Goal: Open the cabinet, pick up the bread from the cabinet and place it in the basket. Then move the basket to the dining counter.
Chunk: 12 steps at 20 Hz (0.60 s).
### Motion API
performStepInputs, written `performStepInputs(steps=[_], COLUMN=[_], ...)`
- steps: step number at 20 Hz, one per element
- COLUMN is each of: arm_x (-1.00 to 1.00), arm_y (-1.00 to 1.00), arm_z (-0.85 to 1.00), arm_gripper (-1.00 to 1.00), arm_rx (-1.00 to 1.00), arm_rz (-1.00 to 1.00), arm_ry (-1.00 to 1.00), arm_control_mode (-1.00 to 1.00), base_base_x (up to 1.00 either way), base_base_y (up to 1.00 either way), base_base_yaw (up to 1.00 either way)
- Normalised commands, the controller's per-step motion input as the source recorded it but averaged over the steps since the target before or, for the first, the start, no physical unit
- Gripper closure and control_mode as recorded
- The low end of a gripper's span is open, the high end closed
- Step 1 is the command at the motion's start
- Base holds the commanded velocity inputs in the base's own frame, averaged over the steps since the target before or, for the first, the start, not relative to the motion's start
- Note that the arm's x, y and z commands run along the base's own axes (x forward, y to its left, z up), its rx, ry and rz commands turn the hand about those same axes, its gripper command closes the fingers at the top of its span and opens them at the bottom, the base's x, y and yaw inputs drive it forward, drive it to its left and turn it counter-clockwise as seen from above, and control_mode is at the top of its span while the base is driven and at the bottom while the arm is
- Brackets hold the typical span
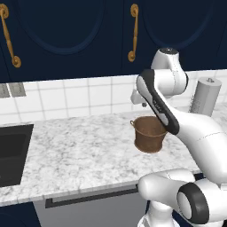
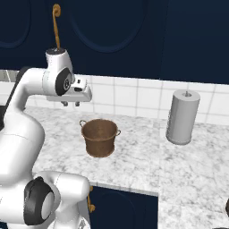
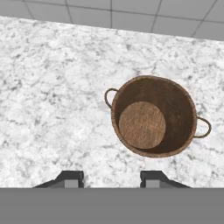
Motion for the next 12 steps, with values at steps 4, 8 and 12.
performStepInputs(steps=[4,8,12], arm_x=[-0.31,-0.61,-0.35], arm_y=[0.00,0.16,0.19], arm_z=[0.00,0.15,0.72], arm_gripper=[-1.00,-1.00,-1.00], arm_rx=[0.00,0.00,0.00], arm_rz=[0.00,-0.03,-0.12], arm_ry=[-0.04,-0.20,-0.40], arm_control_mode=[-1.00,-1.00,-1.00], base_base_x=[0.00,0.00,0.00], base_base_y=[0.00,0.00,0.00], base_base_yaw=[0.00,0.00,0.00])
